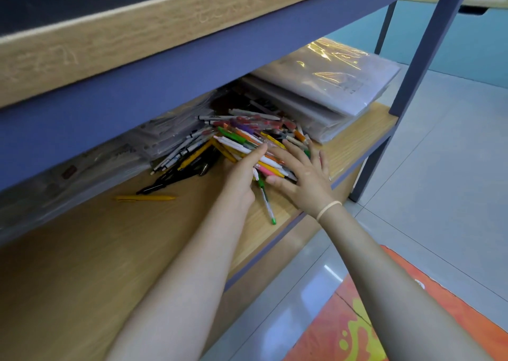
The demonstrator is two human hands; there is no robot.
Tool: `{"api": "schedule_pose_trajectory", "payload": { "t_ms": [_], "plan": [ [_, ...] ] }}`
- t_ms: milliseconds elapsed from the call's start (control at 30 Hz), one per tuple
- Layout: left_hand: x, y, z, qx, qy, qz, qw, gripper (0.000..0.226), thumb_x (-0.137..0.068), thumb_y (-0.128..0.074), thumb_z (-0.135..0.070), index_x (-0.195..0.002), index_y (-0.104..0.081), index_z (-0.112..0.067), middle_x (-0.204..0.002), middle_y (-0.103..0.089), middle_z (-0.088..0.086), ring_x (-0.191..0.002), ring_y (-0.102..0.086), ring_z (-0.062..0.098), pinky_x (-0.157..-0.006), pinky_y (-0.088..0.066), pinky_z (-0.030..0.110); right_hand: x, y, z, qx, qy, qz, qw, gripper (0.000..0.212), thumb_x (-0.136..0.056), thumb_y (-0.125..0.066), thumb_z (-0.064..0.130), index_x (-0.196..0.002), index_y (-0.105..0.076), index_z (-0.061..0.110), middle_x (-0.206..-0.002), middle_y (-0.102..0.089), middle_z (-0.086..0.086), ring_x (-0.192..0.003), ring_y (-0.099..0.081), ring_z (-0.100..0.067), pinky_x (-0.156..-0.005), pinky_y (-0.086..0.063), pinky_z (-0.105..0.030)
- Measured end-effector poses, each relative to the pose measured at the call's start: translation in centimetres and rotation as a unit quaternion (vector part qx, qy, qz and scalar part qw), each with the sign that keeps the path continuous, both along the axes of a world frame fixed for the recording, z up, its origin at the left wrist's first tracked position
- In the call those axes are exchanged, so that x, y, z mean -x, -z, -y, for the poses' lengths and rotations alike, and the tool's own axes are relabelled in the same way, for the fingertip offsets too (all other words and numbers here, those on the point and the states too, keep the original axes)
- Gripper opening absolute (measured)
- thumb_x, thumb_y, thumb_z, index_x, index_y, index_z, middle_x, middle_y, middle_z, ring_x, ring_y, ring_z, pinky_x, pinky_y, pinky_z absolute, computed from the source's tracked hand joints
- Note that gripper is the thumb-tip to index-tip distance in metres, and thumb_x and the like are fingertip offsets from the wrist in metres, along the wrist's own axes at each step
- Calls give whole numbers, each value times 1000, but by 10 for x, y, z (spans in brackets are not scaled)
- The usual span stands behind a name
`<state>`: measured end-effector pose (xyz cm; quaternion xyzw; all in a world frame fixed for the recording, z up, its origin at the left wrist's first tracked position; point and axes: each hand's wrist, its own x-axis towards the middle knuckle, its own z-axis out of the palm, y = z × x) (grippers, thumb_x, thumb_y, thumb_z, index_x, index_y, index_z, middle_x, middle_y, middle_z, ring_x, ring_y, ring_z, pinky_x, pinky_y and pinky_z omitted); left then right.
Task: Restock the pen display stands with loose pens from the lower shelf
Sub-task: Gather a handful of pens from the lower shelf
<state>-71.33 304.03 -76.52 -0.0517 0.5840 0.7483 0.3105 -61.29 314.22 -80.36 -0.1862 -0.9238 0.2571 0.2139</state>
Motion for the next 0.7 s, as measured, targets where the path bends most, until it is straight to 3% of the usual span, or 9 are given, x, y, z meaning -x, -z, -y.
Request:
{"api": "schedule_pose_trajectory", "payload": {
  "t_ms": [67,167,333,467,567,700],
  "plan": [
    [2,-3,-2,-12,0,7,1000,73,-66,-92,-22,-131,-57,-19,-121,-69,4,-102,-69,19,-74,-60,32,0,1,1,1,1,1,1000,67,-81,-32,83,-143,-33,58,-161,-26,12,-152,5,-27,-118,12,-46],
    [2,-3,-4,-9,-16,12,1000,83,-57,-92,-24,-131,-56,-20,-121,-69,7,-106,-69,26,-88,-59,42,0,2,2,-8,4,2,1000,75,-79,-27,86,-147,-25,55,-160,-28,11,-152,4,-26,-118,11,-46],
    [3,7,6,-35,-30,22,999,98,-46,-90,-30,-137,-54,-19,-123,-70,9,-102,-72,24,-74,-62,35,0,-3,3,-6,14,55,998,85,-76,-20,87,-152,-17,49,-162,-23,14,-152,8,-23,-119,13,-44],
    [-1,9,17,-24,-41,16,999,84,-66,-88,-23,-140,-49,-24,-125,-69,9,-103,-72,27,-82,-62,45,0,-8,6,-10,13,82,997,99,-66,-7,97,-152,-21,49,-163,-17,14,-152,13,-23,-120,14,-46],
    [-5,9,22,-7,-57,6,998,68,-79,-82,-14,-137,-48,-23,-119,-68,7,-100,-71,28,-84,-61,49,-1,-11,12,-8,10,95,995,94,-70,-9,93,-152,-22,49,-164,-15,14,-151,16,-24,-120,13,-50],
    [-10,4,29,0,-58,8,998,54,-84,-76,-6,-130,-51,-18,-112,-70,11,-90,-73,28,-72,-63,42,-5,-13,21,-6,12,97,995,90,-72,-10,90,-152,-23,49,-164,-13,15,-151,17,-23,-120,14,-51]
  ]
}}
